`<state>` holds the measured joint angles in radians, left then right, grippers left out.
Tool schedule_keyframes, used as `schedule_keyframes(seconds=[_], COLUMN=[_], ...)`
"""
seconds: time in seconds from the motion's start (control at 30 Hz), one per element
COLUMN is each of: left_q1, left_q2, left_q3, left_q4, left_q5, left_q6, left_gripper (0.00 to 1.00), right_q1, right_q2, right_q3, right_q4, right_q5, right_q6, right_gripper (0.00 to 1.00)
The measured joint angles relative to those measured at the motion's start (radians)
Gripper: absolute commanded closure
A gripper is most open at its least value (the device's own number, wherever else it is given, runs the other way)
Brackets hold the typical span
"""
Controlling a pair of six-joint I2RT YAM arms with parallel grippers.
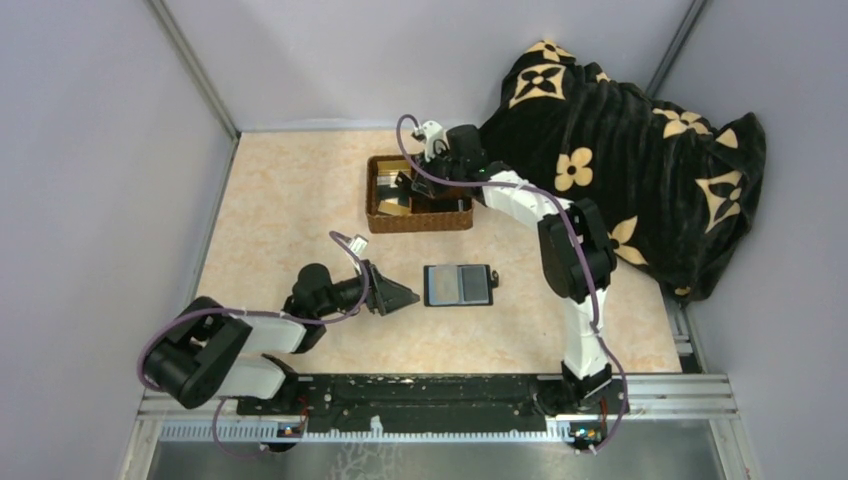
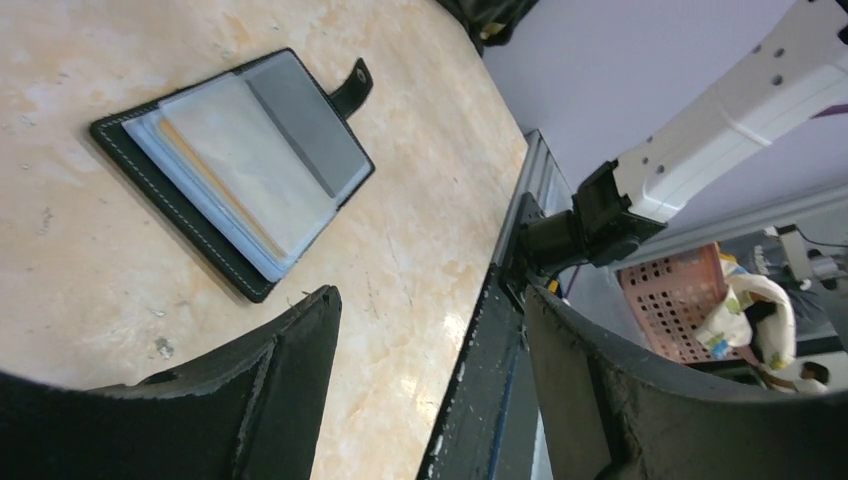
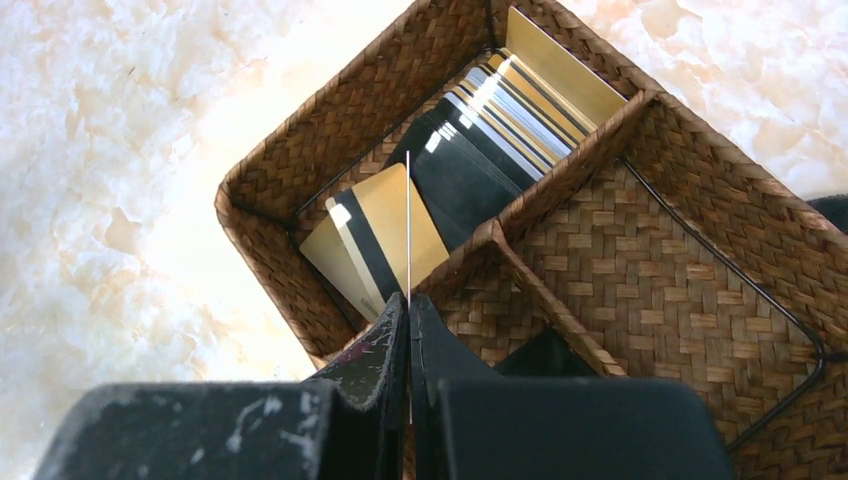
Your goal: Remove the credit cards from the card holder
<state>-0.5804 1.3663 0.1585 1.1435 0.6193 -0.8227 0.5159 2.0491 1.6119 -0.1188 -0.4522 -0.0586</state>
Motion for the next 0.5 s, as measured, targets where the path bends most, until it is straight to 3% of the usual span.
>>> schedule_keyframes(seconds=[0.23, 0.5], left_q1=[0.006, 0.009], left_q2=[-0.044, -0.012], left_q3=[0.01, 0.012], left_q4=[-0.151, -0.16], left_q5=[-0.034, -0.035], left_q6=[0.066, 0.08], left_gripper=[0.27, 0.27], right_q1=[-0.002, -0.002], right_q2=[-0.061, -0.177], right_q3=[-0.151, -0.389], right_q4=[0.144, 0.182], right_q5=[0.011, 0.017], right_q6=[0.016, 0.047], right_gripper=[1.0, 1.0])
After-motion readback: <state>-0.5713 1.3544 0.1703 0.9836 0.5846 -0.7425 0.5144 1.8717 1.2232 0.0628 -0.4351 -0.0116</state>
